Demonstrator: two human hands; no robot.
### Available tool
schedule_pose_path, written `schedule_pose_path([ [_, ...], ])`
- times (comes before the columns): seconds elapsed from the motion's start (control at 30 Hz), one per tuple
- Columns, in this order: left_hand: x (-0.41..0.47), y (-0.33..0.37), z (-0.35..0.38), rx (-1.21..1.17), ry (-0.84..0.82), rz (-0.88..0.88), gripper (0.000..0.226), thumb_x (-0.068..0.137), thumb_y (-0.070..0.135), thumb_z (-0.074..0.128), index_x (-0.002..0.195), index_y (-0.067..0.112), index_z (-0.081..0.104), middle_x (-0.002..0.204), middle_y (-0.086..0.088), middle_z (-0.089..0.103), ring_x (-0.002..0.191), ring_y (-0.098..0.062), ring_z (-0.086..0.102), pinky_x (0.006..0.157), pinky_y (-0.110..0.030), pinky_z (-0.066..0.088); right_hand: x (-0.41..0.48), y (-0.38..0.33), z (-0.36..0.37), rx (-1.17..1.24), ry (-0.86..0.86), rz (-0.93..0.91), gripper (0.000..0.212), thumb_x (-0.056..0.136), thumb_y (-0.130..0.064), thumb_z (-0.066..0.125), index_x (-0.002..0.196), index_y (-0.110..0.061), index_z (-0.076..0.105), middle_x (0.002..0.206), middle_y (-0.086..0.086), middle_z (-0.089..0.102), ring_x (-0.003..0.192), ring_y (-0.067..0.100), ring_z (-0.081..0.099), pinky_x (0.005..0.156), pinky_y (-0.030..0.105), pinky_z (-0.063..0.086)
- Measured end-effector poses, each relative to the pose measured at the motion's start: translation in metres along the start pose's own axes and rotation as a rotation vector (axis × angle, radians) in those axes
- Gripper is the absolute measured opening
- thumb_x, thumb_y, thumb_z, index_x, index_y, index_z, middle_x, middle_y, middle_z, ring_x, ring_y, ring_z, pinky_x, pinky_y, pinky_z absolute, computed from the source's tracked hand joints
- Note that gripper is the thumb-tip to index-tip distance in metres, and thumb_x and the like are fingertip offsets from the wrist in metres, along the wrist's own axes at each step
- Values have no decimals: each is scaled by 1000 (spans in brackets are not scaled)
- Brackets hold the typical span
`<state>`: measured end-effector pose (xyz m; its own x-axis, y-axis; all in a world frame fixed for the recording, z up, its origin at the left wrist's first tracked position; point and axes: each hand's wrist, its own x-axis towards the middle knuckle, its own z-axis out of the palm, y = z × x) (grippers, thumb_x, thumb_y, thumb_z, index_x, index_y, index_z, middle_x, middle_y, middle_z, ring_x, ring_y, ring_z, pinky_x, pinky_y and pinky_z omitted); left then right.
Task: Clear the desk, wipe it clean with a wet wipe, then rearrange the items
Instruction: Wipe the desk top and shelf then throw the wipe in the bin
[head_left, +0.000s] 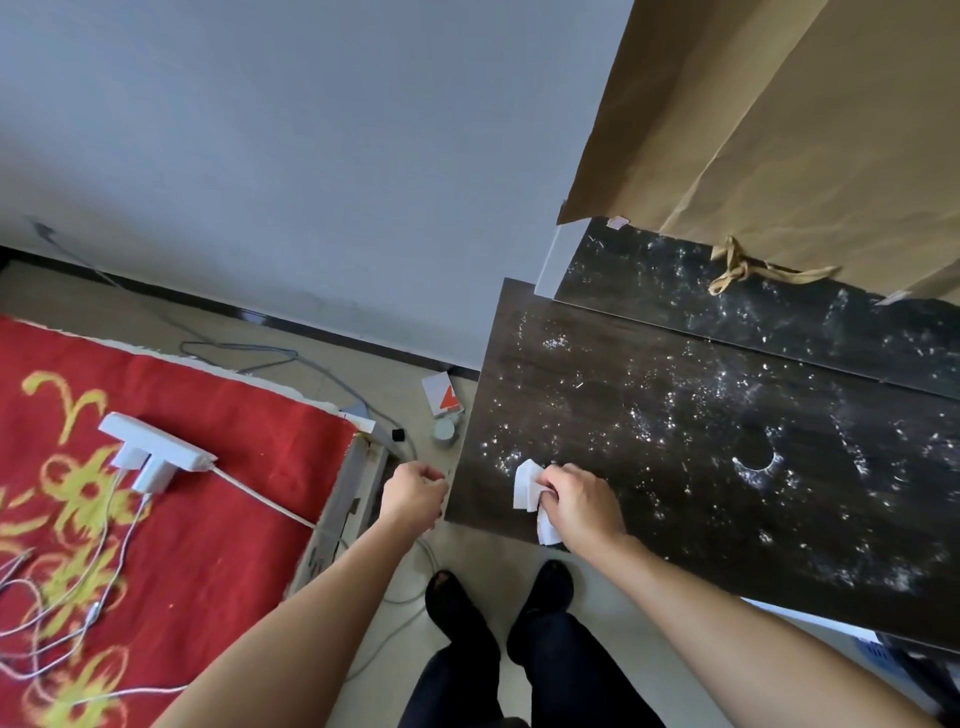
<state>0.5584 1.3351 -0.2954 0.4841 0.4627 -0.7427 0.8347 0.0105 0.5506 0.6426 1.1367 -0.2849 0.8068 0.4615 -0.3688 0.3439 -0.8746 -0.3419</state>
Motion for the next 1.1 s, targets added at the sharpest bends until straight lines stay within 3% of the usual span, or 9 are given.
schedule_pose_path([
  [0.13,10,8,5,59,26,20,10,85,17,55,78,20,62,77,-4,67,67,-20,63,62,-32,55,34,-8,-47,74,188,-107,8,84,-12,57,90,-17,59,85,1,60,73,31,60,57,31,38],
  [0.23,20,15,13,74,62,13,13,86,22,55,78,17,64,80,-3,67,79,-22,65,76,-36,55,97,-21,-93,-18,303,-191,15,88,-7,54,100,-14,62,96,6,60,80,32,60,60,32,42],
  [0.37,30,26,30,61,139,-61,28,94,31,45,84,10,61,88,-8,64,88,-28,61,74,-34,48,184,-46,-119,-287,242,-333,29,89,-1,48,115,-13,55,108,13,54,98,33,55,70,36,46],
  [0.6,35,9,57,29,299,-169,42,91,37,29,70,11,54,79,-7,62,80,-27,57,68,-34,42,246,-59,-91,-671,58,-465,37,87,-5,54,122,-9,43,115,16,45,99,29,51,73,36,48],
  [0.7,36,7,60,40,383,-121,43,91,38,28,66,9,48,71,-6,60,74,-27,57,64,-35,43,244,-35,-81,-563,93,-537,29,87,-3,56,115,-8,51,111,15,49,99,28,51,73,33,47],
  [0.77,35,9,61,51,426,-108,42,92,38,29,66,10,47,68,-5,59,73,-26,56,64,-35,43,220,-23,-73,-324,86,-548,23,80,-1,66,101,-9,61,98,12,54,87,27,53,66,30,48],
  [0.9,33,11,61,54,440,-103,40,92,38,30,67,12,48,69,-3,58,74,-26,56,70,-38,45,168,-7,-58,-109,-289,-711,15,83,-3,58,91,-8,69,90,8,55,85,24,53,69,36,50],
  [1.0,33,11,61,61,449,-108,38,91,39,30,68,14,47,71,-3,58,74,-25,56,70,-38,45,211,-17,-63,-17,-27,-518,21,87,-21,49,99,-15,66,93,1,53,81,15,48,65,19,41],
  [1.1,32,12,62,61,465,-98,37,92,37,31,67,14,47,70,-2,57,73,-23,55,68,-36,43,243,-30,-60,-114,94,-448,25,86,0,56,107,-10,66,103,10,51,90,23,49,75,27,49],
])
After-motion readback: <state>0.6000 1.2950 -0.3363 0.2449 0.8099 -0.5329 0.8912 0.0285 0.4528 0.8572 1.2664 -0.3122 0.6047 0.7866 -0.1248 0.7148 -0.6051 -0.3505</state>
